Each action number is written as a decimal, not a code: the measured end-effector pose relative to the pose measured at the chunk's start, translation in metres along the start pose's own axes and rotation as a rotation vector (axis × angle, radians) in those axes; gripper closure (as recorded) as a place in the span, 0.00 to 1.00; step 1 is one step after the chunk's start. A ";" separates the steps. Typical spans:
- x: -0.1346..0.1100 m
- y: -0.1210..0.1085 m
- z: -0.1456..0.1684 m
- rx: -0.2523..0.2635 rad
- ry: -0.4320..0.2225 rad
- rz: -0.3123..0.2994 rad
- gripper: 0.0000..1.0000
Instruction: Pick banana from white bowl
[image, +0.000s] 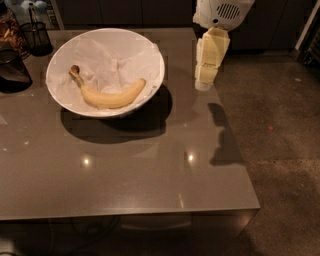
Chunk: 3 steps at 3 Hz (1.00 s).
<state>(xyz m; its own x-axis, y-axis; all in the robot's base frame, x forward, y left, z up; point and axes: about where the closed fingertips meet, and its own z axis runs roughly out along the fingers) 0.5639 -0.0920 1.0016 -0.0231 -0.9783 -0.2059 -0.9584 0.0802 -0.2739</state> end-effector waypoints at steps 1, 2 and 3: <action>-0.010 -0.004 -0.001 0.022 -0.036 -0.021 0.00; -0.049 -0.003 0.006 0.016 -0.088 -0.102 0.00; -0.082 -0.002 0.018 0.004 -0.107 -0.146 0.00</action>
Offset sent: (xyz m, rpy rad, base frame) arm 0.0017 0.0915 0.0045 0.0709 -0.0314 0.2256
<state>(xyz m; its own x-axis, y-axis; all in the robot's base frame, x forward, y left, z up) 0.5726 -0.0087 1.0015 0.1465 -0.9538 -0.2622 -0.9483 -0.0600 -0.3115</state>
